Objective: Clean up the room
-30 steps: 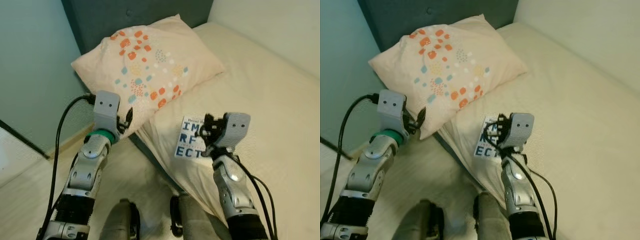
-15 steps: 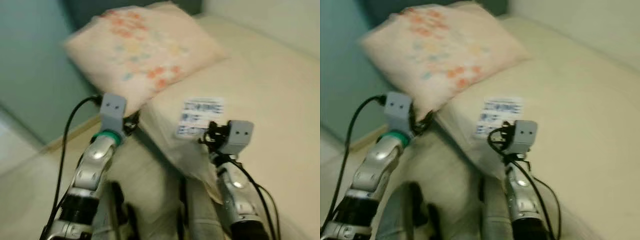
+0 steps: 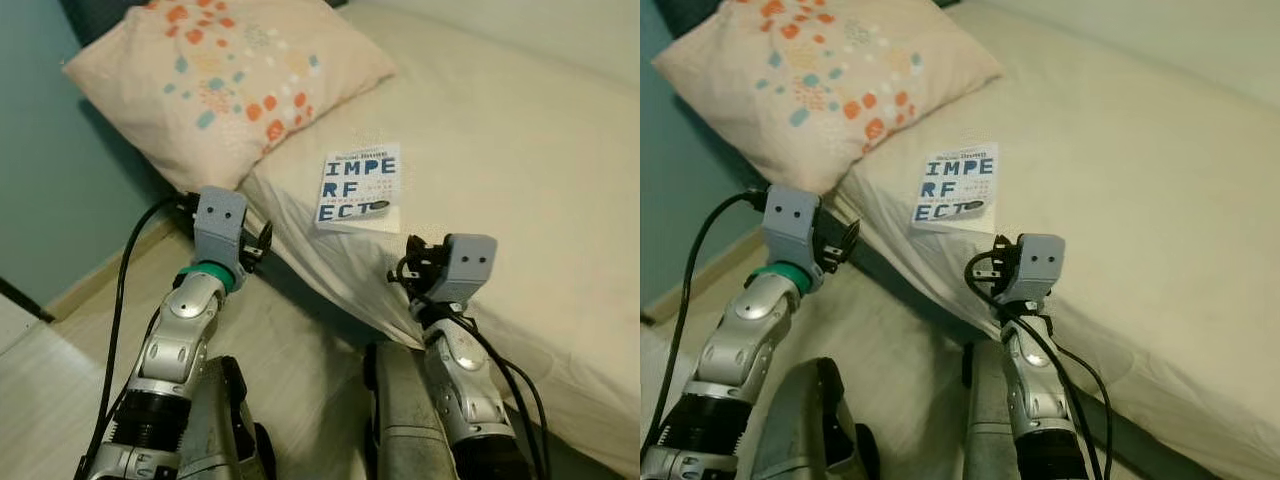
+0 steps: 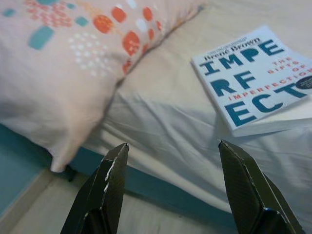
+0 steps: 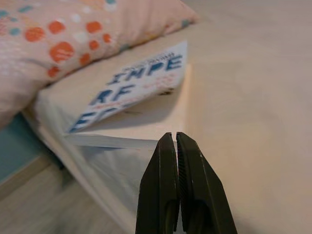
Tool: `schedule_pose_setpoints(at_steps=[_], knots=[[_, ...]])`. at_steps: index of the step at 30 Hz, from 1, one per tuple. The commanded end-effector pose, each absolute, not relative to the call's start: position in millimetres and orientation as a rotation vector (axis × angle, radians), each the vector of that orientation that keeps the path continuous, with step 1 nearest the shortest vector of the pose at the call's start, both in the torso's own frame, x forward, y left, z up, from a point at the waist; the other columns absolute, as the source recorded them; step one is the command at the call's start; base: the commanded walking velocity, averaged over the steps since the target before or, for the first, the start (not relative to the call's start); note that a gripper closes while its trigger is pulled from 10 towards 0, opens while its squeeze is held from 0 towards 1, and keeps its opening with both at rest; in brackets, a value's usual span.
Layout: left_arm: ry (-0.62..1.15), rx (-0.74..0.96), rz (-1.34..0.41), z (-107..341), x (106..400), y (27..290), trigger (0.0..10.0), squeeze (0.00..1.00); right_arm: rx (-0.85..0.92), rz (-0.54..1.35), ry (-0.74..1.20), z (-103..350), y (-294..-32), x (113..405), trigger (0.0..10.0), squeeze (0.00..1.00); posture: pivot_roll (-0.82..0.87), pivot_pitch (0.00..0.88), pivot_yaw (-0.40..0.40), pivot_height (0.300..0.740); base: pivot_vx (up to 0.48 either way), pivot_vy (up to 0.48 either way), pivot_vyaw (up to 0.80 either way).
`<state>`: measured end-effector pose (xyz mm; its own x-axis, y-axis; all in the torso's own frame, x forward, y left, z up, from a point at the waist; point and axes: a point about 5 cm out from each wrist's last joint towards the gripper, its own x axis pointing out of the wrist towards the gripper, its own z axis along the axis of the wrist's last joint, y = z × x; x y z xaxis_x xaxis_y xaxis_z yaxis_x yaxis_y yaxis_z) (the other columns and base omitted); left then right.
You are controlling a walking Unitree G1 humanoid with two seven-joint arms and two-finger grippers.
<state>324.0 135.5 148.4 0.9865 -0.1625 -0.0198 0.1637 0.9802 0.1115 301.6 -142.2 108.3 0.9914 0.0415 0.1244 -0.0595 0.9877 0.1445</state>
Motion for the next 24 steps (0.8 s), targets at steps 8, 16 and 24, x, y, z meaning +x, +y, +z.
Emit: schedule_pose_setpoints(at_steps=[8, 16, 24], knots=[[0.019, 0.124, -0.164, 147, 324, 136, 10.0, 0.0, 0.148, 0.051, -0.115, 106, -142, 300, 10.0, 0.0, -0.12, 0.163, 0.052, 0.486, 0.0, 0.0, 0.0], [0.014, 0.133, -0.16, 147, 323, 136, 10.0, 0.0, 0.177, 0.231, -0.2, 125, -119, 295, 10.0, 0.0, -0.12, 0.164, 0.054, 0.471, 0.0, 0.0, 0.0], [-0.066, 0.304, -0.243, 150, 325, 122, 10.0, 0.0, 0.333, 0.302, -0.258, 151, -104, 300, 10.0, 0.0, -0.11, 0.17, 0.05, 0.471, 0.0, 0.0, 0.0]])
